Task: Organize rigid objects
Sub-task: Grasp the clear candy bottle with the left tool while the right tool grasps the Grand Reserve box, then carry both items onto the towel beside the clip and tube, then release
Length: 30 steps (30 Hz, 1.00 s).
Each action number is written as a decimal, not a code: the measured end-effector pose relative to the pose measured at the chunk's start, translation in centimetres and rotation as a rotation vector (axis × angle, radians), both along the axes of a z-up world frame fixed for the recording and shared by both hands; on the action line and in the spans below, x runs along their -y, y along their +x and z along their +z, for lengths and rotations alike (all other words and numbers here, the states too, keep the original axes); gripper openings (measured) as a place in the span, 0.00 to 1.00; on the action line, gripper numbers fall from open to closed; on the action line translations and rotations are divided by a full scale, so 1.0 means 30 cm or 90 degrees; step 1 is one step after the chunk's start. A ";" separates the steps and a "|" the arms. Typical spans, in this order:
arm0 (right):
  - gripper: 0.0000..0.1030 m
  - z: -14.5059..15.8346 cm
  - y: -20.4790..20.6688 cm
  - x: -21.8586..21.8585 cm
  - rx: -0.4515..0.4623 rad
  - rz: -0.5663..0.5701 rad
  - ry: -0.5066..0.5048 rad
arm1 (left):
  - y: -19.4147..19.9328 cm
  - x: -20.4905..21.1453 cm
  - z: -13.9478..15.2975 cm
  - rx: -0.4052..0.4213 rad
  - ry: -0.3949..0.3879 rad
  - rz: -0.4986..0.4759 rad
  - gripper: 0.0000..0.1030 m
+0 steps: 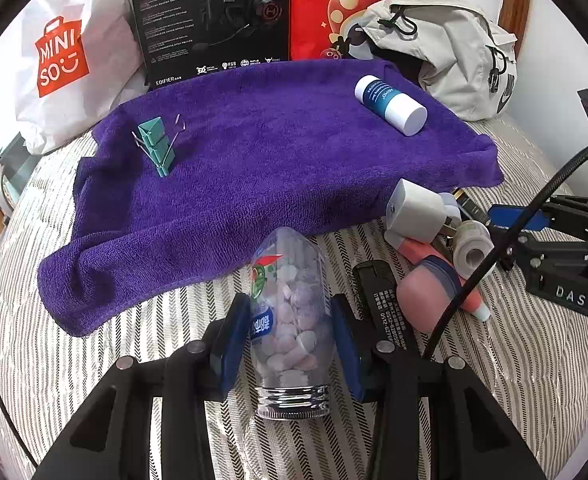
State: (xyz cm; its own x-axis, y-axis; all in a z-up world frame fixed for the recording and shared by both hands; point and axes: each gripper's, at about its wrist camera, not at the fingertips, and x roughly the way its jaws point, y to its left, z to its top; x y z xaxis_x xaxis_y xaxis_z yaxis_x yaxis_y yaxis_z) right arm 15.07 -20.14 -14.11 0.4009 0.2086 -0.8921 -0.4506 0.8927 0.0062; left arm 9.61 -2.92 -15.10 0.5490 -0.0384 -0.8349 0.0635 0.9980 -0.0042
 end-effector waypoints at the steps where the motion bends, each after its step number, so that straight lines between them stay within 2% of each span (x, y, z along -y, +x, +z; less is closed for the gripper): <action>1: 0.27 -0.002 0.000 0.003 -0.002 0.001 0.001 | -0.001 -0.001 0.000 0.001 -0.001 -0.001 0.38; 2: 0.23 -0.001 0.004 0.011 -0.007 0.001 0.004 | -0.001 -0.003 0.001 0.000 -0.003 -0.003 0.38; 6: 0.23 0.001 -0.008 0.052 -0.041 -0.007 0.007 | -0.009 -0.018 0.005 -0.011 -0.003 -0.002 0.38; 12: 0.23 -0.005 -0.030 0.047 -0.024 -0.017 -0.001 | -0.011 -0.011 -0.002 0.009 0.003 0.004 0.38; 20: 0.23 0.024 -0.027 0.082 -0.063 -0.024 0.041 | -0.043 -0.081 0.040 0.013 -0.027 0.025 0.38; 30: 0.23 0.127 -0.020 0.079 -0.044 -0.002 0.069 | -0.045 -0.195 0.124 0.029 -0.085 0.051 0.37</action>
